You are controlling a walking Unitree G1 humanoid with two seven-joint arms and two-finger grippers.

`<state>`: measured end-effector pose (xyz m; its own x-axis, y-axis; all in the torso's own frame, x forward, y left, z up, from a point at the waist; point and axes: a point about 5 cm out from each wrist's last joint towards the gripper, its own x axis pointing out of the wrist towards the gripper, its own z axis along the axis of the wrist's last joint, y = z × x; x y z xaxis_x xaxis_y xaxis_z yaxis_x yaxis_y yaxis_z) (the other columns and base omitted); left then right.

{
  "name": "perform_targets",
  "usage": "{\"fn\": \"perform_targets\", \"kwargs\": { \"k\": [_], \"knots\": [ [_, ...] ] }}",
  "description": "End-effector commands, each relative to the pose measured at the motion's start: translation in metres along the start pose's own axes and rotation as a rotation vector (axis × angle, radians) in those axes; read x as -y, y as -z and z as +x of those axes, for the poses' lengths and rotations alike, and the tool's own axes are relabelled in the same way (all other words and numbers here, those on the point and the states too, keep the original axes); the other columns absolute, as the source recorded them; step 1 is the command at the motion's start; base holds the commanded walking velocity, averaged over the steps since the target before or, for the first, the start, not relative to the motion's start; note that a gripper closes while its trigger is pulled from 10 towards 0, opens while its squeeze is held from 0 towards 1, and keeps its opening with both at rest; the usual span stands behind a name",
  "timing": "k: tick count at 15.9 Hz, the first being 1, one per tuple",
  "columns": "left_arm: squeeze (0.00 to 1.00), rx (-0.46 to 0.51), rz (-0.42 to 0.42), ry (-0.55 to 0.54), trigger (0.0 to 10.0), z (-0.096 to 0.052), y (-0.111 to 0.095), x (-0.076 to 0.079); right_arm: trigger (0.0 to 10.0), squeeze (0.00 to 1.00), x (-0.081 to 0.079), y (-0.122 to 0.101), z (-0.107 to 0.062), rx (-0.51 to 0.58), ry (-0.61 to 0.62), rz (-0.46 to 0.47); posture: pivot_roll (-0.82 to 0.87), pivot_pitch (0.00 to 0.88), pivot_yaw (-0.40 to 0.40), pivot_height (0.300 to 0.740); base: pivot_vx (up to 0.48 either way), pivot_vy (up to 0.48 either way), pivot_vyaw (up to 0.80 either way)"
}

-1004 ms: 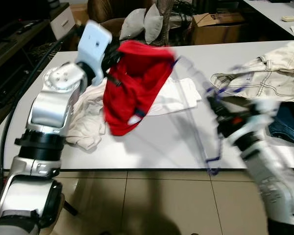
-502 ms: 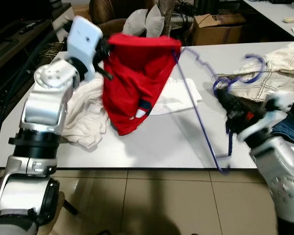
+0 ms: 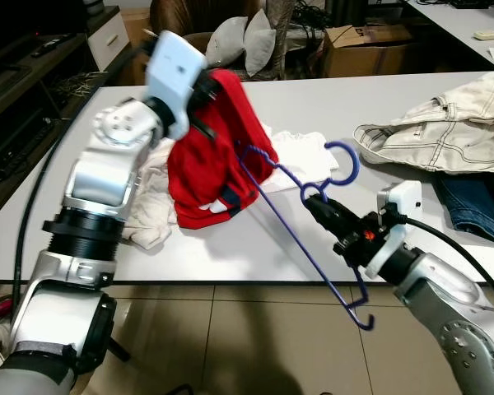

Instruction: Hang hanger

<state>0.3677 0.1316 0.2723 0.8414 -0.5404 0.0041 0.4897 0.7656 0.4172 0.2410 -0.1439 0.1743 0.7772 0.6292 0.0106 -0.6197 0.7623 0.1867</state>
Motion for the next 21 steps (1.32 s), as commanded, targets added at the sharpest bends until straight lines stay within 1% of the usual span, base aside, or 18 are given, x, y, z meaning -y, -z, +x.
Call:
{"fn": "perform_targets", "kwargs": {
  "k": [1,3,4,7,9,10,11,12,13,14,15,16,17,18,19,20,21],
  "knots": [
    [0.00,0.001,0.017,0.040,0.0,-0.001,-0.003,0.006,10.0,0.00,0.005,-0.007,0.004,0.030,0.019,-0.019,-0.11,0.000,0.094,0.740,0.000,0.000,0.00],
    [0.00,0.003,0.011,0.068,0.0,0.000,-0.004,0.011,10.0,0.00,0.008,-0.007,0.008,0.029,0.036,-0.020,-0.11,0.000,0.091,0.740,0.000,0.000,0.00],
    [0.00,-0.001,0.001,0.109,0.0,-0.001,-0.005,0.016,10.0,0.00,0.013,-0.007,0.013,0.037,0.057,-0.009,-0.10,0.000,0.088,0.740,0.000,0.000,0.00],
    [0.00,-0.029,0.007,0.153,0.0,-0.004,-0.001,0.022,10.0,0.00,0.018,-0.010,0.020,0.067,0.058,0.022,-0.09,0.000,0.075,0.740,0.000,0.000,0.00],
    [0.00,-0.067,0.016,0.192,0.0,-0.008,0.004,0.026,10.0,0.00,0.027,-0.012,0.025,0.113,0.114,0.064,-0.09,0.000,0.066,0.740,0.000,0.000,0.00],
    [0.00,-0.094,0.023,0.210,0.0,-0.010,0.009,0.028,10.0,0.00,0.031,-0.017,0.025,0.153,0.136,0.099,-0.08,0.000,0.063,0.740,0.000,0.000,0.00],
    [0.00,-0.104,0.035,0.223,0.0,-0.012,0.012,0.030,10.0,0.00,0.032,-0.020,0.025,0.181,0.136,0.129,-0.08,0.000,0.060,0.740,0.000,0.000,0.00],
    [0.00,-0.098,0.035,0.237,0.0,-0.012,0.012,0.032,10.0,0.00,0.032,-0.021,0.025,0.185,0.130,0.132,-0.08,0.000,0.060,0.740,0.000,0.000,0.00],
    [0.00,-0.081,0.036,0.256,0.0,-0.012,0.010,0.036,10.0,0.00,0.032,-0.020,0.025,0.185,0.121,0.131,-0.08,0.000,0.058,0.740,0.000,0.000,0.00],
    [0.00,-0.047,0.062,0.310,0.4,-0.011,0.007,0.046,10.0,0.00,0.029,-0.017,0.025,0.174,0.096,0.115,-0.08,0.000,0.058,0.740,0.000,0.000,0.00],
    [0.00,-0.032,0.077,0.336,0.5,-0.010,0.006,0.054,10.0,0.00,0.027,-0.015,0.025,0.180,0.083,0.099,-0.08,0.000,0.062,0.740,0.000,0.000,0.00],
    [0.00,-0.020,0.102,0.331,0.8,-0.009,0.005,0.057,10.0,0.00,0.026,-0.014,0.024,0.194,0.087,0.065,-0.09,0.000,0.063,0.740,0.000,0.000,0.00],
    [0.00,-0.004,0.127,0.317,0.7,-0.007,0.004,0.059,10.0,0.00,0.026,-0.012,0.024,0.196,0.099,0.016,-0.09,0.000,0.067,0.740,0.000,0.000,0.00],
    [0.00,0.024,0.140,0.313,1.1,-0.006,0.000,0.061,10.0,0.00,0.025,-0.009,0.024,0.204,0.107,0.002,-0.09,0.000,0.067,0.740,0.000,0.000,0.00],
    [0.00,0.030,0.153,0.354,1.6,-0.007,0.000,0.068,10.0,0.00,0.029,-0.007,0.023,0.256,0.156,0.020,-0.10,0.000,0.068,0.740,0.000,0.000,0.00],
    [0.00,0.015,0.155,0.381,1.7,-0.008,0.002,0.072,10.0,0.00,0.032,-0.006,0.022,0.275,0.187,0.008,-0.10,0.000,0.068,0.740,0.000,0.000,0.00],
    [0.00,-0.021,0.140,0.401,1.9,-0.010,0.011,0.078,10.0,0.00,0.036,-0.001,0.021,0.304,0.229,-0.009,-0.10,0.000,0.069,0.740,0.000,0.000,0.00]
  ]
}}
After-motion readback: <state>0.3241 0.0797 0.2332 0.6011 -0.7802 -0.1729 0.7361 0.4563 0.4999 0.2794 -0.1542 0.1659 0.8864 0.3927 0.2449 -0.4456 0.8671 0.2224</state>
